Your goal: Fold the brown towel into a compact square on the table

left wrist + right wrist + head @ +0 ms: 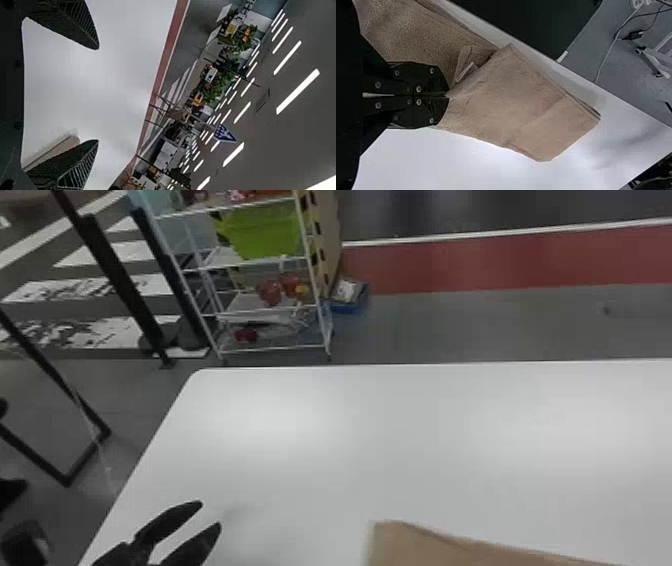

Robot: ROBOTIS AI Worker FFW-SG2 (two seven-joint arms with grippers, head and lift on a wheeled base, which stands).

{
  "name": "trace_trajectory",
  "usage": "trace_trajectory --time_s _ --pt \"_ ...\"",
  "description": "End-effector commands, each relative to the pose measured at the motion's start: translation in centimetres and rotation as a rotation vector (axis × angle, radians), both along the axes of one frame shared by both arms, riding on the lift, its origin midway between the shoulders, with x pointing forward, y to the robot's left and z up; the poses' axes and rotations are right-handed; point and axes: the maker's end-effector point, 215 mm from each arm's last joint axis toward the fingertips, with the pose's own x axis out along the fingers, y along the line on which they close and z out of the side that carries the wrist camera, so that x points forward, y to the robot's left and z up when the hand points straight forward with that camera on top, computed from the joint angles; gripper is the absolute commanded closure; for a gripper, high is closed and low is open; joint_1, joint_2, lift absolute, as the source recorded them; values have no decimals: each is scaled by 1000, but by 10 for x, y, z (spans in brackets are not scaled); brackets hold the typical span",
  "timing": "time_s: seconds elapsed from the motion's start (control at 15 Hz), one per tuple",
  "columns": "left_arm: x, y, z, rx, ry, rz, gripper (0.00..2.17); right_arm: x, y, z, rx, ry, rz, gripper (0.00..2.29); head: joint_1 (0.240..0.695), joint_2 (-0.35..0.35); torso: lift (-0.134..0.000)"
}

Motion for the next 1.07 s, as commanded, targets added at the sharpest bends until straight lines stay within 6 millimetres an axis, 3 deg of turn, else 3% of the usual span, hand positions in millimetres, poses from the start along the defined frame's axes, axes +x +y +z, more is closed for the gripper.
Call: trace_trajectory --time_s 0.0,0.2,0.4,0.53,0.8,0.93,1.0 --pt "-1 -4 -2 -3 3 -6 33 14 8 -8 5 0 10 1477 695 200 -122" --pt "-6 3 -4 4 14 8 33 19 2 16 9 -54 5 1477 695 205 -122" --pt "-3 4 -2 6 7 11 33 4 -39 42 -8 -96 -41 1477 695 197 -122" --pt "1 -3 -4 7 10 -1 33 4 -59 23 -19 -58 -75 1477 695 160 -122" --pt "5 -15 -9 7 18 -24 33 7 -52 -9 -35 -5 -54 1477 695 49 -122" --pt "5 -11 -8 13 18 -18 33 10 -47 -3 -30 -23 -41 1477 695 49 -122" --pt "5 -9 -8 16 17 -12 33 14 -48 10 -24 -56 -40 1477 695 54 -122"
